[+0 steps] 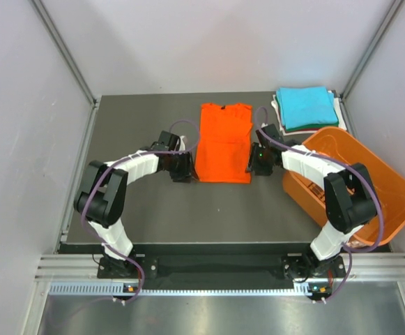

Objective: Fold and stack the t-shirts
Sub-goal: Fold the tshirt

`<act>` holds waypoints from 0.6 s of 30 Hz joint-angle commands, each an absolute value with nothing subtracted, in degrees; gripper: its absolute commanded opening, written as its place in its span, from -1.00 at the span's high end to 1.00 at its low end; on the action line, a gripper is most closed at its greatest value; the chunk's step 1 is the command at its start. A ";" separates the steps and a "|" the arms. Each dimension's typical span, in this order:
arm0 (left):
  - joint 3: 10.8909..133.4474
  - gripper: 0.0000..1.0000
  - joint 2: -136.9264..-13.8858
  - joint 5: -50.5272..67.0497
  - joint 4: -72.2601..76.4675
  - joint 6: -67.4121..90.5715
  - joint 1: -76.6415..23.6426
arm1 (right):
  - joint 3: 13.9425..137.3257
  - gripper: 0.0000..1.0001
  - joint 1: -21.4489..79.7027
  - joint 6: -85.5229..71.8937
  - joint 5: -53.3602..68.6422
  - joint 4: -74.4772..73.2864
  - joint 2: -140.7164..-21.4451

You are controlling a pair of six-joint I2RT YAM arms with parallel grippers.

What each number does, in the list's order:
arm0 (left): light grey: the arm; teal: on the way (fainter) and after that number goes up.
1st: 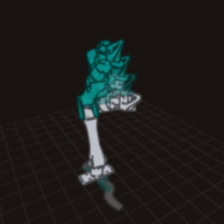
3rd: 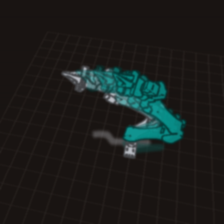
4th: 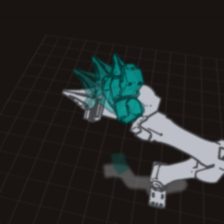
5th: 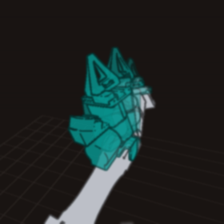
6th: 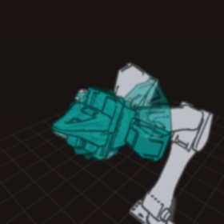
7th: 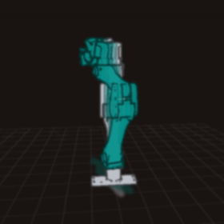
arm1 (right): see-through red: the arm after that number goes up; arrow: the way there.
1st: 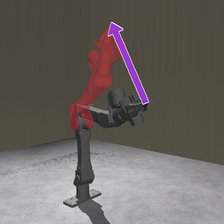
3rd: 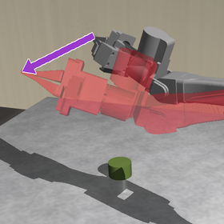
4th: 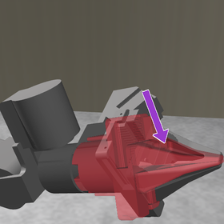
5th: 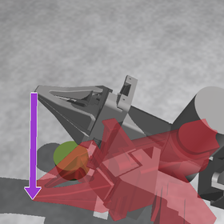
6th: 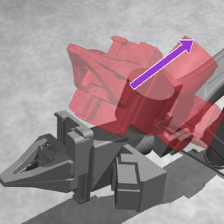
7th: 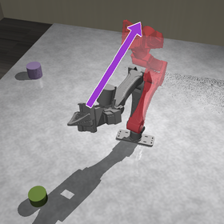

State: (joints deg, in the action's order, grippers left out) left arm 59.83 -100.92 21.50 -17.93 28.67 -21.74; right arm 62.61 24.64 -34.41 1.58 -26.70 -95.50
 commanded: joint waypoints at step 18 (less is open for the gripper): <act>58.62 0.25 -105.29 19.25 -15.11 29.62 -20.92 | 58.19 0.14 26.01 -40.17 -0.80 -22.95 -97.91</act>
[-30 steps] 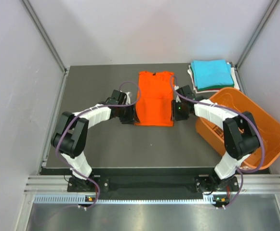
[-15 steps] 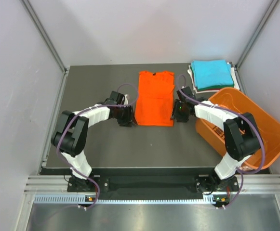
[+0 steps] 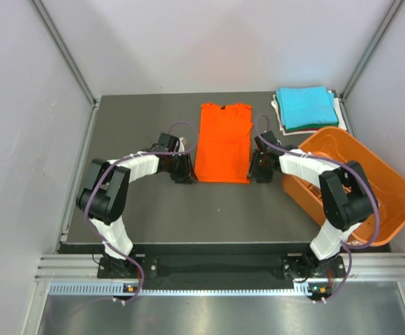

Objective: Fold and stack the t-shirts
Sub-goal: Fold the tshirt

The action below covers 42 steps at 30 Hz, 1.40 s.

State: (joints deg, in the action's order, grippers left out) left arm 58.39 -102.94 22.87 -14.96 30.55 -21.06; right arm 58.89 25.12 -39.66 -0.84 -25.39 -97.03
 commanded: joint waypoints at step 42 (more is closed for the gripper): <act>33.50 0.57 -75.24 17.75 -18.11 43.15 -34.01 | 31.83 0.87 36.91 -40.78 0.35 -27.78 -67.25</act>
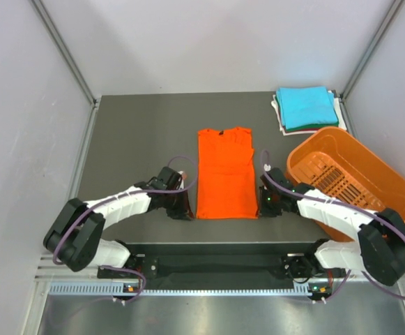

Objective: Fold and stack the t-shirts
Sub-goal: Fold the tshirt

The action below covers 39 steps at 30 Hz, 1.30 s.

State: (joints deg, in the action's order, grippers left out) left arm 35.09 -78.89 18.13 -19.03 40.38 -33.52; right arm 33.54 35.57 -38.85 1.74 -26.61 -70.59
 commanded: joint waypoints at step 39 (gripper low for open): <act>27.68 0.38 -80.86 15.47 -5.88 47.29 -34.54 | 25.49 0.24 37.26 -50.18 -0.88 -19.87 -63.81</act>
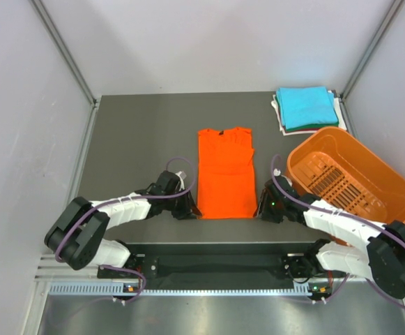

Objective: Fold and stack the t-shirts
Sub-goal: Fold the tshirt

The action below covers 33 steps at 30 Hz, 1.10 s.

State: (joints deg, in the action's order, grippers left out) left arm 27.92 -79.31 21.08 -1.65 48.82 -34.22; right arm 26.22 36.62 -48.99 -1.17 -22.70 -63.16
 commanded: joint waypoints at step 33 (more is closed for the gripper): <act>30.06 1.00 -76.21 12.57 -11.16 49.83 -39.46 | 24.61 1.00 37.27 -48.69 -1.32 -21.35 -60.30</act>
State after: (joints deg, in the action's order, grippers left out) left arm 29.17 -77.36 13.69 -7.18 49.47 -38.39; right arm 23.97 36.64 -50.11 -0.03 -19.49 -62.43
